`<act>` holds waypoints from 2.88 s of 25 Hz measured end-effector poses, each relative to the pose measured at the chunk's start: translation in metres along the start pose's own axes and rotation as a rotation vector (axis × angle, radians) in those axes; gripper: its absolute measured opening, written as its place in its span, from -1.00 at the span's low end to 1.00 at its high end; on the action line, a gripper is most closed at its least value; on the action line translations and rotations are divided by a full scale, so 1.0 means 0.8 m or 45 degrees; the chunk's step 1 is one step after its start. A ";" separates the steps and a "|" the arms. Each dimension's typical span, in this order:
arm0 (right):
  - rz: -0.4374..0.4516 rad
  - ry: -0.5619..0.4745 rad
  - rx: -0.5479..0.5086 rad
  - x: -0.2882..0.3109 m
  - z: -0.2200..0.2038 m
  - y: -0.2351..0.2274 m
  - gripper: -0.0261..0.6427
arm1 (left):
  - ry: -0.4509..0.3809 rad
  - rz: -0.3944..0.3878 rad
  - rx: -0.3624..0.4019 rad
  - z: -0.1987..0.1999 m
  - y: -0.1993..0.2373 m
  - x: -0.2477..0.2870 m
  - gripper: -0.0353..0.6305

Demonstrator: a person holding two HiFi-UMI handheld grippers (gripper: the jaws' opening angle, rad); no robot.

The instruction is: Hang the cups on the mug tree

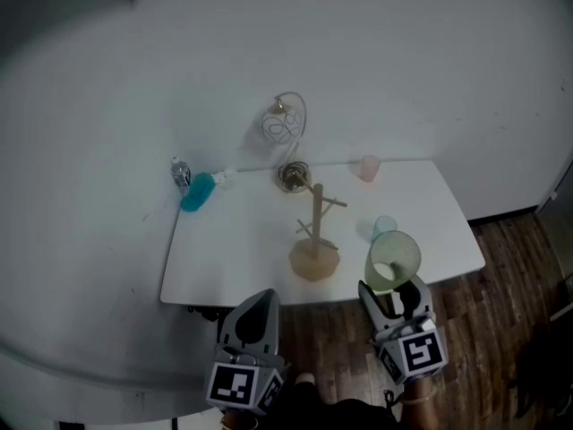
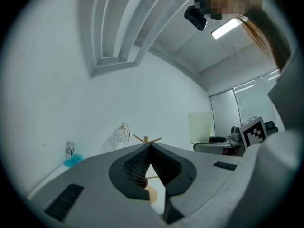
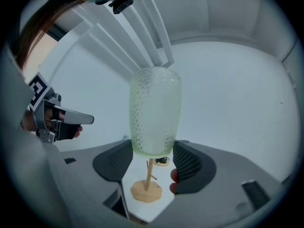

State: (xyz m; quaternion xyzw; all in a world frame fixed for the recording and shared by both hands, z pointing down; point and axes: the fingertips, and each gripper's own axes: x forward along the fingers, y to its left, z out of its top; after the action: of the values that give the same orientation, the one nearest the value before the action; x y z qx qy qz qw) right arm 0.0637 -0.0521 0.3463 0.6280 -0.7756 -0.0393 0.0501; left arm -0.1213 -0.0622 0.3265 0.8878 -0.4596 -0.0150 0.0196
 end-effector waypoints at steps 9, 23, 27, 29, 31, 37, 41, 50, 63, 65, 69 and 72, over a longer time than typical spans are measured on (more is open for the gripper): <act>-0.094 0.071 0.004 0.029 -0.019 0.003 -0.11 | 0.017 -0.115 -0.034 0.000 0.028 0.026 -0.90; -0.141 0.212 -0.010 0.044 -0.047 -0.002 -0.11 | 0.026 -0.167 -0.082 -0.012 0.041 0.043 -0.90; -0.117 0.224 -0.023 0.053 -0.052 -0.005 -0.11 | 0.021 -0.149 -0.085 -0.015 0.046 0.051 -0.90; -0.109 0.248 -0.026 0.056 -0.057 -0.008 -0.11 | 0.020 -0.144 -0.082 -0.017 0.046 0.057 -0.90; -0.107 0.304 -0.022 0.058 -0.064 -0.011 -0.11 | 0.015 -0.142 -0.068 -0.017 0.045 0.062 -0.90; -0.053 0.362 -0.025 0.075 -0.077 -0.016 -0.11 | 0.031 -0.126 -0.108 -0.017 0.042 0.082 -0.90; -0.019 0.356 -0.037 0.087 -0.084 -0.023 -0.11 | 0.031 -0.104 -0.076 -0.023 0.045 0.094 -0.90; 0.056 0.355 -0.064 0.113 -0.094 -0.036 -0.11 | 0.045 -0.059 -0.128 -0.021 0.043 0.120 -0.90; 0.139 0.373 -0.154 0.127 -0.074 -0.042 -0.11 | 0.036 0.004 -0.148 -0.022 0.046 0.132 -0.90; 0.148 0.383 -0.164 0.128 -0.072 -0.042 -0.11 | 0.035 0.015 -0.150 -0.022 0.046 0.131 -0.90; 0.174 0.405 -0.187 0.129 -0.066 -0.040 -0.11 | 0.034 0.044 -0.156 -0.024 0.049 0.127 -0.89; 0.188 0.437 -0.212 0.129 -0.064 -0.040 -0.11 | 0.028 0.069 -0.159 -0.024 0.052 0.122 -0.90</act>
State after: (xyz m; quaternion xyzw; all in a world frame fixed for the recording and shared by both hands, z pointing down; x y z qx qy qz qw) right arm 0.0796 -0.1598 0.3963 0.5607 -0.7936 0.0080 0.2361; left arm -0.0986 -0.1654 0.3465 0.8722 -0.4813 -0.0333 0.0802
